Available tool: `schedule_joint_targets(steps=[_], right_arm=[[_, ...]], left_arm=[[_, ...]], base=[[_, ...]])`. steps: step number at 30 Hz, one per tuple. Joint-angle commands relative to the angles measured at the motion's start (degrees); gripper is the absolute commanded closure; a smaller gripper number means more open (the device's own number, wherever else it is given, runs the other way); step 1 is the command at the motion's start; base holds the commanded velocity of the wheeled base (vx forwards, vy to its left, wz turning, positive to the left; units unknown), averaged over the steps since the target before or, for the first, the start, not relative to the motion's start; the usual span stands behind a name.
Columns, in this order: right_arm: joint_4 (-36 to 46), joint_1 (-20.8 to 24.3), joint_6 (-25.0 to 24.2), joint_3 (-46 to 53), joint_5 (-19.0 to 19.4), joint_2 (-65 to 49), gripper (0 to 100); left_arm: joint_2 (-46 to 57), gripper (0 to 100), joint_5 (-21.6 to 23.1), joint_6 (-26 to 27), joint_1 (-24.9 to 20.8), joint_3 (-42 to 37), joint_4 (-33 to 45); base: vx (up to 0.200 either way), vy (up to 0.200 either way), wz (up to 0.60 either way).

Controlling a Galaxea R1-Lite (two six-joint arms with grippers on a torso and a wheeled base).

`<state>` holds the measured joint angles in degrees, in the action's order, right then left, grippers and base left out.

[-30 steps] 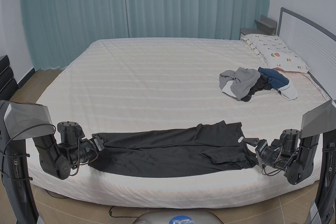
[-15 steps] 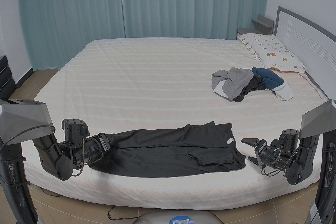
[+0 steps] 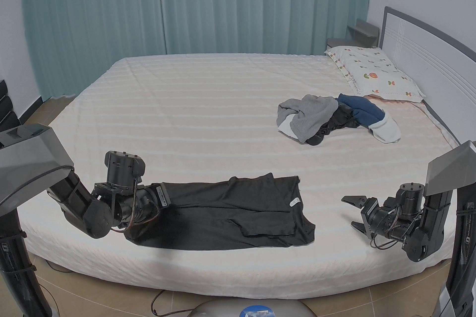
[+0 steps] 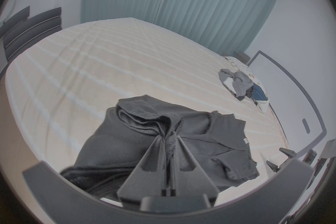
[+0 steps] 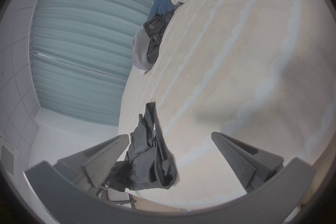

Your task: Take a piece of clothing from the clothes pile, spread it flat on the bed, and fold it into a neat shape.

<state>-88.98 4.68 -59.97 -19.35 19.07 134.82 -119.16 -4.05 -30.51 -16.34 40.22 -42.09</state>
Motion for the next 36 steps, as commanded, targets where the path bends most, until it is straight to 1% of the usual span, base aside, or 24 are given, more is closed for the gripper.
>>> schedule_joint_targets(steps=[1, 5, 8, 12, 13, 15, 18, 21, 23, 28, 30, 31, 33, 36], right_arm=[[-0.5, 0.1, 0.0, 0.0, 0.0, 0.1, 0], [-0.5, 0.1, 0.0, 0.0, 0.0, 0.1, 0], [-0.5, 0.1, 0.0, 0.0, 0.0, 0.1, 0], [-0.5, 0.1, 0.0, 0.0, 0.0, 0.1, 0], [-0.5, 0.1, 0.0, 0.0, 0.0, 0.1, 0], [-0.5, 0.1, 0.0, 0.0, 0.0, 0.1, 0], [-0.5, 0.1, 0.0, 0.0, 0.0, 0.1, 0], [-0.5, 0.1, 0.0, 0.0, 0.0, 0.1, 0], [-0.5, 0.1, 0.0, 0.0, 0.0, 0.1, 0], [-0.5, 0.1, 0.0, 0.0, 0.0, 0.1, 0], [-0.5, 0.1, 0.0, 0.0, 0.0, 0.1, 0], [-0.5, 0.1, 0.0, 0.0, 0.0, 0.1, 0], [-0.5, 0.1, 0.0, 0.0, 0.0, 0.1, 0], [-0.5, 0.1, 0.0, 0.0, 0.0, 0.1, 0]], left_arm=[[1.3, 100, -0.4, -0.1, -3.1, 4.7, 3.7], [1.2, 100, -0.7, -2.0, -5.3, 8.7, 9.4], [0.6, 100, -1.2, -4.2, -7.1, 13.1, 14.8], [-0.1, 100, -1.3, -5.7, -9.3, 17.9, 20.5], [-0.2, 100, -1.3, -5.8, -9.3, 18.1, 20.6], [-2.4, 100, -1.5, -6.4, -10.5, 21.7, 23.5], [-5.1, 100, -1.7, -7.5, -11.4, 25.3, 25.1], [-7.3, 100, -2.5, -8.0, -12.1, 27.3, 25.5], [-10.6, 100, -4.1, -8.1, -12.8, 30.4, 25.6], [-13.3, 100, -4.7, -8.9, -14.1, 32.1, 25.6], [-13.9, 100, -5.5, -10.2, -14.8, 33.1, 25.5], [-14.3, 0, -6.2, -11.1, -15.0, 34.0, 25.6], [-15.0, 0, -7.2, -11.9, -15.0, 35.4, 25.7], [-15.1, 0, -7.4, -12.8, -15.4, 35.5, 25.7]], base=[[0.0, -0.2, 0.0], [0.0, -0.2, 0.0], [0.0, -0.2, 0.0], [0.0, -0.2, 0.0], [0.0, -0.2, 0.0], [0.0, -0.2, 0.0], [0.0, -0.2, 0.0], [0.0, 0.0, 0.0], [0.0, 0.0, 0.0], [0.0, 0.0, 0.0], [0.0, 0.0, 0.0], [0.0, 0.0, 0.0], [0.0, 0.0, 0.0], [0.0, 0.0, 0.0]])
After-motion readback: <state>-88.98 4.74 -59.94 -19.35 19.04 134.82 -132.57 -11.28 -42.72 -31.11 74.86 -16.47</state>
